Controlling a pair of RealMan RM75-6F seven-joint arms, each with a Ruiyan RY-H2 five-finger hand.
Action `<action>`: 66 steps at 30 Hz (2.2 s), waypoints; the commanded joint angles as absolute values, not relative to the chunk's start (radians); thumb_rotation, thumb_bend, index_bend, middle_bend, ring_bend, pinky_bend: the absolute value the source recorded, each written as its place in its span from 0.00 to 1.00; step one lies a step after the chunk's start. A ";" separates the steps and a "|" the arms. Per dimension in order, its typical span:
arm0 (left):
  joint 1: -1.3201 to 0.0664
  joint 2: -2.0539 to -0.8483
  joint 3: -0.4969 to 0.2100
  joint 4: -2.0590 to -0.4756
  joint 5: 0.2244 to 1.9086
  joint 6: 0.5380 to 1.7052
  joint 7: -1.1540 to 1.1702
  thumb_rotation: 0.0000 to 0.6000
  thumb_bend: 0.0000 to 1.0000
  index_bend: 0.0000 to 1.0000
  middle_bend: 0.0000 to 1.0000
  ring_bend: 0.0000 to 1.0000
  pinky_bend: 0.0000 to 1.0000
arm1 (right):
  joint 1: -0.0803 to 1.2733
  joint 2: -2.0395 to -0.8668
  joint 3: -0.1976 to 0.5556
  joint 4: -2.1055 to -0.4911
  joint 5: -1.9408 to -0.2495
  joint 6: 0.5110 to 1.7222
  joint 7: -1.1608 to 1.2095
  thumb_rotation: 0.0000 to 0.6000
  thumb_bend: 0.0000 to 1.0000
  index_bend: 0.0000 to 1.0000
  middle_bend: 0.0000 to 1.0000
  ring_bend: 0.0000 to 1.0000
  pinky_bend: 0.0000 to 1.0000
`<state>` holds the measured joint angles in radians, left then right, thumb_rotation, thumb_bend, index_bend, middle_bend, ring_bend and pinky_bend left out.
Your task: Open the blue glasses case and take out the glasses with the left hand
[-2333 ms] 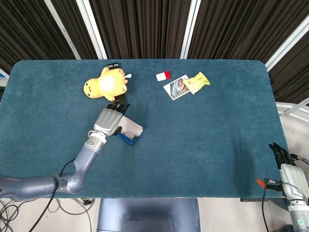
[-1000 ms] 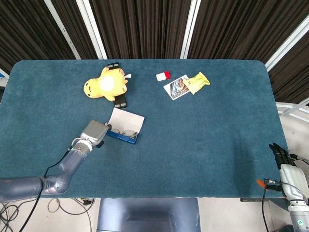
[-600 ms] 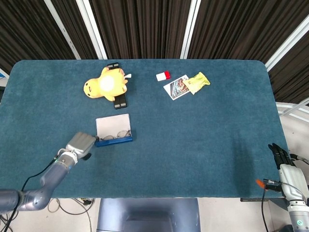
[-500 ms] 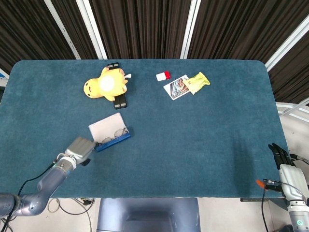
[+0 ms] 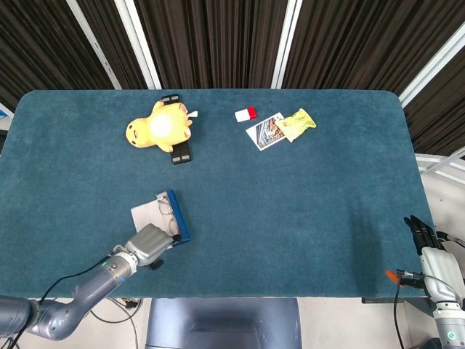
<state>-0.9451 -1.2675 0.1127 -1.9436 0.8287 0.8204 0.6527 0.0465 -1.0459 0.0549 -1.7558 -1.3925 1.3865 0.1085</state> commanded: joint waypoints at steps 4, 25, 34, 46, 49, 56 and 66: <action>-0.952 -1.309 0.073 -1.908 0.853 0.833 0.624 1.00 0.33 0.13 0.85 0.73 0.81 | 0.047 -1.045 0.055 -1.755 -1.392 1.384 0.111 1.00 0.14 0.00 0.00 0.00 0.20; -1.031 -1.337 -0.036 -1.775 0.670 0.874 0.610 1.00 0.33 0.01 0.86 0.73 0.82 | 0.047 -1.043 0.054 -1.757 -1.391 1.381 0.114 1.00 0.14 0.00 0.00 0.00 0.20; -1.093 -1.358 -0.007 -1.667 0.532 0.809 0.673 1.00 0.33 0.01 0.87 0.74 0.83 | 0.047 -1.044 0.055 -1.758 -1.389 1.382 0.110 1.00 0.14 0.00 0.00 0.00 0.20; -1.134 -1.399 0.033 -1.600 0.414 0.793 0.712 1.00 0.33 0.12 0.91 0.77 0.84 | 0.047 -1.044 0.054 -1.758 -1.391 1.383 0.111 1.00 0.14 0.00 0.00 0.00 0.20; -1.133 -1.395 0.043 -1.605 0.413 0.795 0.711 1.00 0.33 0.18 0.91 0.77 0.85 | 0.046 -1.044 0.054 -1.759 -1.392 1.385 0.110 1.00 0.14 0.00 0.00 0.00 0.20; -1.110 -1.339 0.079 -1.682 0.430 0.818 0.697 1.00 0.33 0.30 0.93 0.79 0.85 | 0.045 -1.045 0.054 -1.758 -1.394 1.388 0.110 1.00 0.14 0.00 0.00 0.00 0.20; -1.064 -1.236 0.135 -1.794 0.466 0.842 0.664 1.00 0.33 0.33 0.93 0.79 0.85 | 0.045 -1.045 0.054 -1.758 -1.394 1.388 0.110 1.00 0.14 0.00 0.00 0.00 0.20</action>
